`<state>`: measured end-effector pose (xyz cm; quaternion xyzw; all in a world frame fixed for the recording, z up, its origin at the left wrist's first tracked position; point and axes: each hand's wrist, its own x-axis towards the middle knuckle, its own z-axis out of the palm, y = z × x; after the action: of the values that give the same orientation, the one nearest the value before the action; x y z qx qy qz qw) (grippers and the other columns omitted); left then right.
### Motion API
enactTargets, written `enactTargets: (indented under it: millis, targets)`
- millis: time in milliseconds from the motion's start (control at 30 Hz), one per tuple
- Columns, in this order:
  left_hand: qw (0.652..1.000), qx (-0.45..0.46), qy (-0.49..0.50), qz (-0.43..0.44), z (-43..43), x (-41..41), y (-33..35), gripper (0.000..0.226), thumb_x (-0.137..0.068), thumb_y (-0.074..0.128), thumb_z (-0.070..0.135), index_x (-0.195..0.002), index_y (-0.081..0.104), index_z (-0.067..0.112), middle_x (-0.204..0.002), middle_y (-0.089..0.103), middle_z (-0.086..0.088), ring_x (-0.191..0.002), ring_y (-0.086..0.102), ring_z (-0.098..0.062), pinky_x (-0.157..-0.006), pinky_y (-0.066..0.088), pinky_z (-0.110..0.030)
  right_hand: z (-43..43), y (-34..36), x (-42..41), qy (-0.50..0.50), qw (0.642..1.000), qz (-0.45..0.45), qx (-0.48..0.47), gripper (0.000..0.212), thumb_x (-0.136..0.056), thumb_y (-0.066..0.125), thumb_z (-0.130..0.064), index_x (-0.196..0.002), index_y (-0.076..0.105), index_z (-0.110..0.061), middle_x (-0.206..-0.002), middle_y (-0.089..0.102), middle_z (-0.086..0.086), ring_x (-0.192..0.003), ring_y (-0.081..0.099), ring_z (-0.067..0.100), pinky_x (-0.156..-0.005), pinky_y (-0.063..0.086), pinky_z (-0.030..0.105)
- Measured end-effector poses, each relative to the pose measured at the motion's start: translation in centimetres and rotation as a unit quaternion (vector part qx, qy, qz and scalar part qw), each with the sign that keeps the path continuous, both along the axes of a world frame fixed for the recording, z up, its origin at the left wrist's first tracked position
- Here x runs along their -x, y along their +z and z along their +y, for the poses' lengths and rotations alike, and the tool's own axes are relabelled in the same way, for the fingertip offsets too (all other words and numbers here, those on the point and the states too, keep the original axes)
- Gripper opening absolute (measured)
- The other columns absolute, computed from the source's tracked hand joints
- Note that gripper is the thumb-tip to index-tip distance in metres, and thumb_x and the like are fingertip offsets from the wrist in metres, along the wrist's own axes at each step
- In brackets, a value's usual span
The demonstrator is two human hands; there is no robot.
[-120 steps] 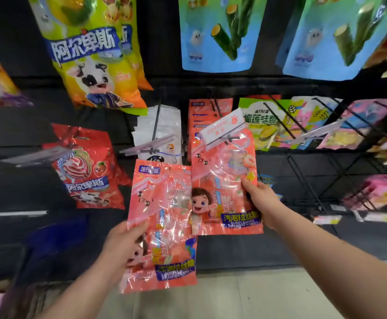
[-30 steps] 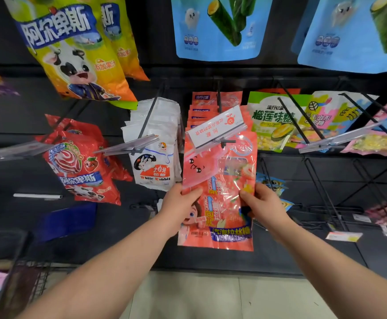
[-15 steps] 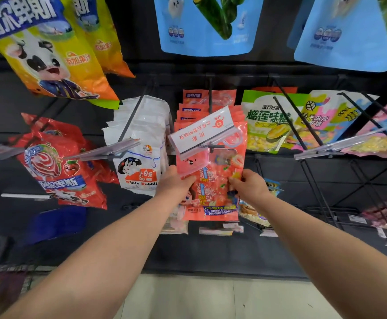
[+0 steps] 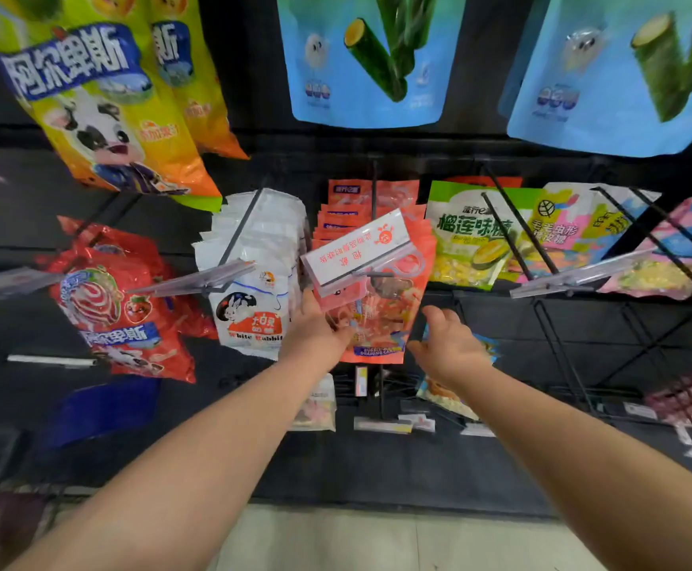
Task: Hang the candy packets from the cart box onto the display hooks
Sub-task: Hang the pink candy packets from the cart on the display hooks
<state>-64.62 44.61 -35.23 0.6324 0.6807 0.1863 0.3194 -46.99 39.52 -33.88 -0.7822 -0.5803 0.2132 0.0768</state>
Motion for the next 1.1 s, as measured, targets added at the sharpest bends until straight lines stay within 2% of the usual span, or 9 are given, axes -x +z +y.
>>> enactTargets:
  millis: [67,100,167,233,300,367,700,967,1100]
  targets:
    - [0.992,-0.027,-0.075,0.100,-1.0,0.5,1.0,0.081,-0.080,0.064,0.050,-0.147,0.019,0.033,-0.151,0.037,0.000,-0.126,0.050,-0.024,-0.091,0.053,-0.044,-0.9,0.3,0.3,0.073,0.992,-0.100,-0.006,0.059,-0.093,0.051,-0.036,-0.144,0.028,-0.017,-0.149,0.030,0.007,-0.137,0.031,0.032,-0.105,0.035,0.044]
    - [0.977,-0.041,-0.122,0.169,-1.5,0.7,1.4,0.083,-0.085,0.059,0.051,-0.151,0.013,0.031,-0.157,0.025,-0.002,-0.136,0.039,-0.026,-0.098,0.049,-0.045,-1.3,0.4,0.6,0.106,0.984,-0.140,-0.006,0.062,-0.093,0.051,-0.038,-0.146,0.026,-0.019,-0.153,0.025,0.006,-0.141,0.025,0.031,-0.110,0.031,0.045]
    - [0.935,-0.075,-0.203,0.280,-2.6,1.4,2.3,0.085,-0.090,0.051,0.055,-0.154,0.004,0.025,-0.163,0.003,-0.004,-0.148,0.014,-0.032,-0.113,0.032,-0.048,-1.9,0.8,1.3,0.150,0.972,-0.178,-0.008,0.064,-0.093,0.050,-0.040,-0.148,0.021,-0.022,-0.160,0.010,0.005,-0.147,0.011,0.030,-0.116,0.020,0.049]
    - [0.915,-0.077,-0.236,0.317,-3.7,2.0,3.2,0.085,-0.092,0.047,0.054,-0.155,-0.001,0.025,-0.164,-0.007,-0.006,-0.150,-0.001,-0.034,-0.120,0.016,-0.051,-2.4,1.3,2.0,0.168,0.970,-0.176,-0.003,0.065,-0.094,0.048,-0.039,-0.149,0.017,-0.025,-0.161,0.001,0.004,-0.148,0.002,0.031,-0.117,0.013,0.052]
    - [0.910,-0.060,-0.241,0.333,-4.6,3.0,3.7,0.086,-0.092,0.049,0.052,-0.155,-0.002,0.024,-0.163,-0.007,-0.008,-0.150,-0.004,-0.034,-0.121,0.007,-0.051,-2.5,1.8,3.0,0.187,0.966,-0.178,-0.003,0.068,-0.094,0.048,-0.037,-0.151,0.013,-0.025,-0.161,0.001,0.005,-0.149,-0.004,0.031,-0.117,0.010,0.054]
    - [0.905,-0.043,-0.242,0.347,-5.4,4.2,4.0,0.086,-0.093,0.049,0.051,-0.155,-0.002,0.022,-0.163,-0.005,-0.011,-0.150,-0.003,-0.035,-0.121,0.006,-0.051,-2.7,2.2,4.1,0.210,0.960,-0.184,0.000,0.069,-0.095,0.046,-0.039,-0.151,0.009,-0.026,-0.161,0.002,0.005,-0.149,-0.007,0.031,-0.118,0.008,0.054]
    - [0.922,0.011,-0.169,0.348,-11.3,13.8,4.2,0.085,-0.094,0.047,0.052,-0.155,-0.001,0.019,-0.164,-0.001,-0.008,-0.150,-0.003,-0.032,-0.121,0.006,-0.049,-5.5,3.5,12.7,0.320,0.926,-0.200,-0.024,0.069,-0.094,0.046,-0.044,-0.151,0.013,-0.023,-0.161,0.009,0.003,-0.148,0.002,0.031,-0.117,0.006,0.055]
    - [0.936,0.048,-0.056,0.345,-19.1,26.7,3.6,0.086,-0.092,0.049,0.053,-0.155,0.000,0.019,-0.164,0.001,-0.007,-0.150,-0.002,-0.032,-0.120,0.008,-0.049,-9.4,3.2,24.1,0.383,0.908,-0.171,-0.023,0.063,-0.096,0.041,-0.044,-0.151,0.016,-0.027,-0.161,0.011,0.001,-0.149,0.003,0.030,-0.118,0.007,0.052]
    - [0.934,0.079,0.004,0.349,-25.4,34.9,3.5,0.086,-0.092,0.048,0.054,-0.155,0.002,0.019,-0.164,0.004,-0.008,-0.150,0.000,-0.032,-0.119,0.009,-0.049,-12.8,2.8,32.1,0.436,0.884,-0.169,-0.018,0.066,-0.095,0.045,-0.045,-0.151,0.016,-0.026,-0.161,0.011,-0.001,-0.149,0.002,0.029,-0.118,0.010,0.051]
